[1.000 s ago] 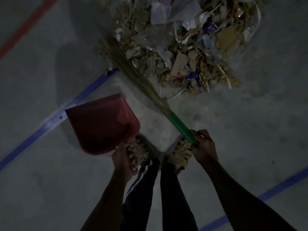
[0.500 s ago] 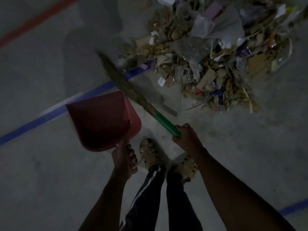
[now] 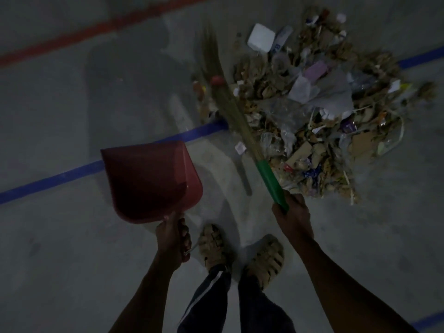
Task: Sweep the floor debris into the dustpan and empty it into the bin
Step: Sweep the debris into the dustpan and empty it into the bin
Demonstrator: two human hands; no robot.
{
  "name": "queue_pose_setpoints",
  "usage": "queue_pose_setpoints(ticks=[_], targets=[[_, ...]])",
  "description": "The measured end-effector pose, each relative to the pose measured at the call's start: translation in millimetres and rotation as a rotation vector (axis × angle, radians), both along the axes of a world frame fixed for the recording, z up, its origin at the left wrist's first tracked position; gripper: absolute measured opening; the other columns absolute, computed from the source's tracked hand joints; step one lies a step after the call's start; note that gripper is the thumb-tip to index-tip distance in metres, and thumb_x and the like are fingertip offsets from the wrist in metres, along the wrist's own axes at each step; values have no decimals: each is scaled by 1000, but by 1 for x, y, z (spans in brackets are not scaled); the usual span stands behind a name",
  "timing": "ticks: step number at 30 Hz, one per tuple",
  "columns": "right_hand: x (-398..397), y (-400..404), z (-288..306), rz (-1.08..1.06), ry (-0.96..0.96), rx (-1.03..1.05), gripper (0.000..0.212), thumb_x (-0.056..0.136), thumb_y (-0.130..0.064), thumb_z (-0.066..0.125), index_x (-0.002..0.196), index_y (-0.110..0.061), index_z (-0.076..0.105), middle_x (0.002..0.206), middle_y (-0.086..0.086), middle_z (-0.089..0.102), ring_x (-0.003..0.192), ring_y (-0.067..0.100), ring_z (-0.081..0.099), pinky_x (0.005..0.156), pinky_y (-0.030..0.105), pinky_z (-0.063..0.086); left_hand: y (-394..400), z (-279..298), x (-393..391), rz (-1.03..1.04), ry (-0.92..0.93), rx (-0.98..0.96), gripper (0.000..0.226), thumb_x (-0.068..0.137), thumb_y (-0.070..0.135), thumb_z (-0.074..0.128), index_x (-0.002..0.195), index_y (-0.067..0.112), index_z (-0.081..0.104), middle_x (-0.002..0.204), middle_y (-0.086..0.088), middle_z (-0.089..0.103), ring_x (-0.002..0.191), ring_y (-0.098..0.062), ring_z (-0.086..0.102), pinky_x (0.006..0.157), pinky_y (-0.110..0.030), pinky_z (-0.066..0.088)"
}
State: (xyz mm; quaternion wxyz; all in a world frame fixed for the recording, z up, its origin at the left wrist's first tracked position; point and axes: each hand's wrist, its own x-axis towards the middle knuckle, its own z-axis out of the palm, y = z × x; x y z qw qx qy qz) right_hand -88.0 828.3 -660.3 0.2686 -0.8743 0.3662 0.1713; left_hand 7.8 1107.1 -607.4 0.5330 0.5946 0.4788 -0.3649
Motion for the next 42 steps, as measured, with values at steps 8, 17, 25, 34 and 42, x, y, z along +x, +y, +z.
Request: queue_pose_setpoints(ticks=[8, 17, 25, 34, 42], targets=[[71, -17, -24, -219, -173, -10, 49, 89, -24, 67, 132, -1, 58, 122, 24, 57, 103, 38, 58, 84, 40, 51, -19, -21, 104, -137, -121, 14, 39, 96, 32, 55, 61, 19, 42, 50, -2, 32, 32, -12, 28, 49, -16, 26], [131, 6, -65, -68, -84, 155, 45, 87, -24, 70, 127, -4, 63, 109, 15, 58, 91, 31, 61, 82, 28, 48, -23, -36, 188, -61, 4, 103, 32, 92, 30, 53, 64, 22, 39, 45, 5, 31, 30, -13, 25, 48, -14, 25], [189, 33, -86, 178, 117, 268, 49, 89, -35, 68, 132, -12, 59, 111, 10, 53, 90, 32, 65, 79, 38, 55, -12, -63, 236, -21, 0, 65, 30, 92, 28, 53, 65, 19, 42, 47, 3, 34, 32, -13, 29, 49, -16, 25], [264, 66, -97, 362, 151, 62, 61, 98, -33, 54, 154, -27, 31, 125, 14, 44, 88, 35, 62, 73, 40, 56, 15, -80, 262, -51, 25, -20, 40, 93, 33, 48, 55, 23, 39, 45, 3, 30, 32, -12, 24, 49, -16, 26], [246, 121, -69, 186, 239, -260, 52, 100, -26, 51, 151, -30, 38, 136, 24, 45, 74, 41, 65, 65, 41, 53, 76, -75, 256, -182, -25, -40, 33, 93, 26, 50, 61, 20, 44, 47, 2, 35, 31, -13, 27, 45, -17, 22]])
